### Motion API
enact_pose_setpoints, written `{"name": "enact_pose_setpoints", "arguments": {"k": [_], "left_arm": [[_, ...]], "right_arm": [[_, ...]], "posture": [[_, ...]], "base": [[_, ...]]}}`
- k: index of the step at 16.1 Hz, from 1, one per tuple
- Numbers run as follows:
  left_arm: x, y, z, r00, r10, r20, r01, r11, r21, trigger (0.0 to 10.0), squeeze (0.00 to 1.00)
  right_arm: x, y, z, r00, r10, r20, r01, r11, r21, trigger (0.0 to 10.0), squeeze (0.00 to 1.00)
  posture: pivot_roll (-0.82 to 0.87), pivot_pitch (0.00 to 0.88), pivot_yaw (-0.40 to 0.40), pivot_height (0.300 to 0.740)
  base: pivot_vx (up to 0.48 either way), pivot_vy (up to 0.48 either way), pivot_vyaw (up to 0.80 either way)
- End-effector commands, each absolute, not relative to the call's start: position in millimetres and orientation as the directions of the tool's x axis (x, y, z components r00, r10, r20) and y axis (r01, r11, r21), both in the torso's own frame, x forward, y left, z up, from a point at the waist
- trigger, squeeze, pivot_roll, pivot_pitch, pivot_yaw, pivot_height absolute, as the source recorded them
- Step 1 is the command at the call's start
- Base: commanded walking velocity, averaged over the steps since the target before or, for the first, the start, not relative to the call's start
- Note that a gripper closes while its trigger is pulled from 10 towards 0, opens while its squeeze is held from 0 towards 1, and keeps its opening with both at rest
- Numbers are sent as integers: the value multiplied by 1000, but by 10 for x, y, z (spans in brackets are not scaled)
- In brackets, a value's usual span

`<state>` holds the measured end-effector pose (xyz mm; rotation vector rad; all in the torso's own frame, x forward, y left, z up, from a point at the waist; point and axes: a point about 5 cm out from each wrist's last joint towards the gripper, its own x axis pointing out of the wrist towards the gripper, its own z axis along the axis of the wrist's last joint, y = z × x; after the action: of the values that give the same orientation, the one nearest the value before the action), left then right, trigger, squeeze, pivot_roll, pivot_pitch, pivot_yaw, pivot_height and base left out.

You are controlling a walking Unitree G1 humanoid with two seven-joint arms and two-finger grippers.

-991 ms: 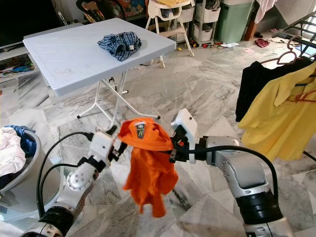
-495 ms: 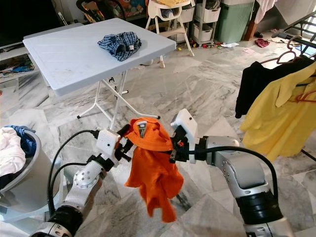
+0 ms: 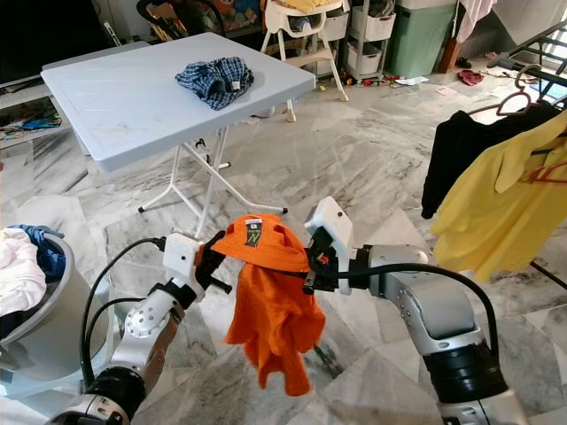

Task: Hang hanger

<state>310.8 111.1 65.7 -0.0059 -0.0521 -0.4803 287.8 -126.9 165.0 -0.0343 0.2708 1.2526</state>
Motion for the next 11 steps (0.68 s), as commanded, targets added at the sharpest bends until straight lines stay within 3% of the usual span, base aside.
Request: {"name": "enact_pose_setpoints", "arguments": {"k": [1,3,6,8,9,10,11], "left_arm": [[3145,1241,663,906,-422,36,422,907,11,0,0],[3165,1289,710,901,-432,43,430,902,45,0,0],[3127,1317,714,850,-526,-13,525,845,106,0,0],[3038,1263,643,777,-624,-80,629,771,100,0,0],[2954,1204,594,711,-693,-118,702,709,67,0,0],[2875,1150,559,649,-747,-147,757,652,29,0,0],[2764,1085,510,558,-808,-188,819,573,-32,0,0]], "right_arm": [[2877,-1267,1734,286,936,-204,-948,308,84,0,0],[2895,-1286,1682,304,925,-226,-942,327,73,0,0],[3095,-1407,1401,483,771,-416,-874,451,-178,0,0],[3154,-1400,1313,541,716,-442,-841,482,-248,549,0],[3179,-1397,1256,571,680,-461,-821,491,-293,3333,0],[3172,-1385,1207,573,671,-471,-819,478,-317,9059,0],[3152,-1376,1141,563,665,-491,-827,455,-331,10000,0]], "posture": [[-155,0,50,740],[-143,0,51,740],[-127,0,50,740],[-115,0,48,740],[-108,0,47,740],[-105,0,47,740],[-104,0,47,740]], "base": [[0,0,0],[0,0,0],[0,0,0],[0,0,0],[0,0,0],[0,0,0],[0,0,0]]}}
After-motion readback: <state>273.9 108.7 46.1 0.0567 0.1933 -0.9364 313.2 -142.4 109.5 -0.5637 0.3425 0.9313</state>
